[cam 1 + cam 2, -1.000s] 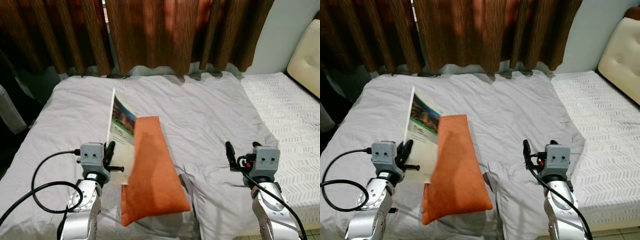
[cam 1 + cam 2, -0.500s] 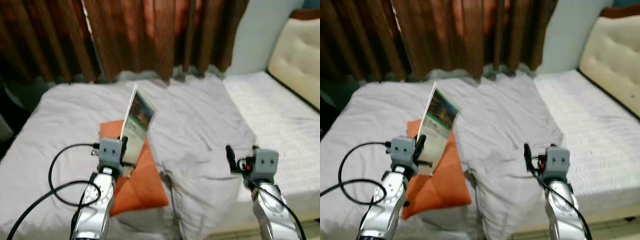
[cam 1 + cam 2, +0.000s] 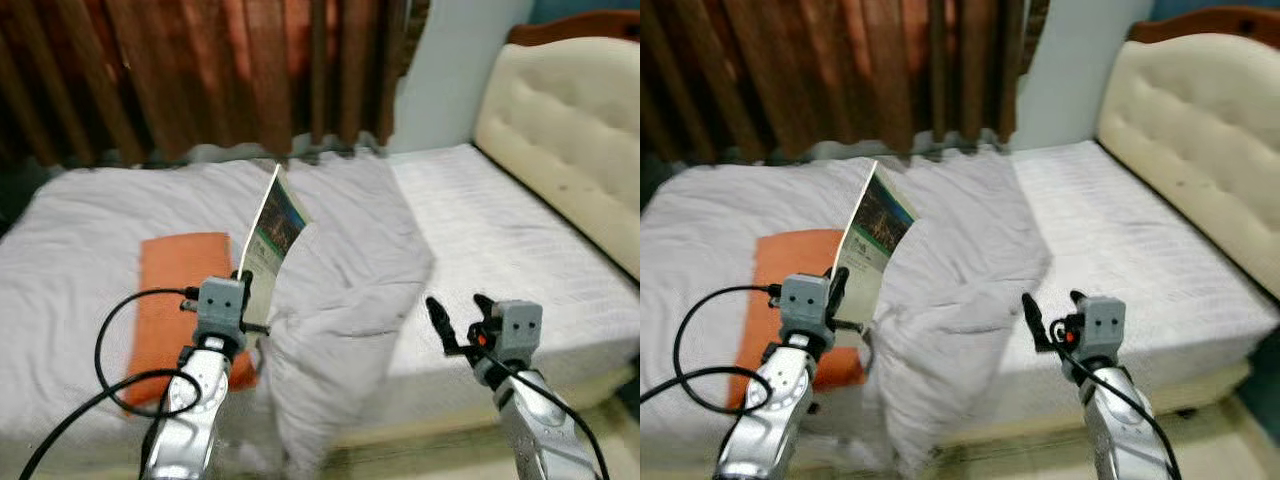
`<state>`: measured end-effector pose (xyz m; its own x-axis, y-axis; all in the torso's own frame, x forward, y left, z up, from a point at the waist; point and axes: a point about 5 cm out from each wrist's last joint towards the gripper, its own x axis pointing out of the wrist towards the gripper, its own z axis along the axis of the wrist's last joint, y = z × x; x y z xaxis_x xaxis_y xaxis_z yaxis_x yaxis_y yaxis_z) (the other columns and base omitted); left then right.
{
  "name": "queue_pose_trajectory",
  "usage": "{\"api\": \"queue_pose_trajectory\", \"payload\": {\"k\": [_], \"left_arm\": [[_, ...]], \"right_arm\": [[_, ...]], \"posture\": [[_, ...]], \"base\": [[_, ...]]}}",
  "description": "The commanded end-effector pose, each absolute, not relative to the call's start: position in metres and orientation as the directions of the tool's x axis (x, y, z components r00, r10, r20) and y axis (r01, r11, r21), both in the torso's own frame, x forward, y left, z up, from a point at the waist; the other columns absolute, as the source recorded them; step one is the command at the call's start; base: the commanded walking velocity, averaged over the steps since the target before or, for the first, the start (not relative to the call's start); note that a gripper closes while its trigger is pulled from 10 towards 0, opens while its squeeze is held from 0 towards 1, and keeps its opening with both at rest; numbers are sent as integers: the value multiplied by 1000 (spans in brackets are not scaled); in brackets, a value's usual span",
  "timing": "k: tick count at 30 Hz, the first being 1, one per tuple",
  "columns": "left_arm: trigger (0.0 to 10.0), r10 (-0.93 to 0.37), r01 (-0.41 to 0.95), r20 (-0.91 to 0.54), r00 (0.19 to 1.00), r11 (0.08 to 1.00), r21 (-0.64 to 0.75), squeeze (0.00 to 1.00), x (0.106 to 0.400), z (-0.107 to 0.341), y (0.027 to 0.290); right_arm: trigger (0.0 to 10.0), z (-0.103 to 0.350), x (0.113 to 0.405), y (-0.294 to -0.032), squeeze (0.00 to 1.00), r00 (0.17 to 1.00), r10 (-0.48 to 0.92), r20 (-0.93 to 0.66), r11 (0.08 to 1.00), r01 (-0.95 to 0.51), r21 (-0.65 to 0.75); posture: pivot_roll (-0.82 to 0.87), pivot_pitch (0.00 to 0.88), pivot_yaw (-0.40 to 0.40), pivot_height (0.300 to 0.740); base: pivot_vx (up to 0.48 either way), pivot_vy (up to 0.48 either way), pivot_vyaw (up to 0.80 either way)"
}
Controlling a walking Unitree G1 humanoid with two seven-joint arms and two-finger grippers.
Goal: Clean up the room
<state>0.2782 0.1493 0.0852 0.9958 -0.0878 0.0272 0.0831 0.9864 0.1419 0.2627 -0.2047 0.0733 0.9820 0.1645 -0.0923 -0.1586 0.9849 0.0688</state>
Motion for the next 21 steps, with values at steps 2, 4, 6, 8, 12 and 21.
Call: {"api": "queue_pose_trajectory", "payload": {"k": [2,4,6,8,12,21], "left_arm": [[10000,-47,44,19,999,990,131,0,262,81,166],[10000,-45,45,1,999,991,127,0,244,76,172],[10000,-49,49,-1,999,991,126,0,235,74,173],[10000,-50,52,-13,999,991,127,0,226,70,175],[10000,-26,26,-2,1000,993,113,0,241,72,173],[10000,-30,31,-9,1000,993,117,0,255,75,180]], "right_arm": [[10000,70,256,-209,0,977,178,-118,983,-171,63],[10000,65,242,-214,0,977,159,-141,987,-152,59],[10000,63,234,-214,0,976,159,-151,987,-154,48],[10000,57,222,-213,0,970,170,-173,985,-166,40],[10000,56,232,-210,0,972,163,-169,986,-158,45],[10000,70,260,-208,0,981,156,-113,988,-155,15]], "posture": [[-101,0,11,740],[-90,0,1,740],[-86,0,-5,740],[-78,0,-9,740],[-63,0,-14,740],[-70,0,1,740]], "base": [[0,-480,0],[0,-480,0],[0,-480,0],[0,-480,0],[0,-480,0],[0,-480,0]]}}
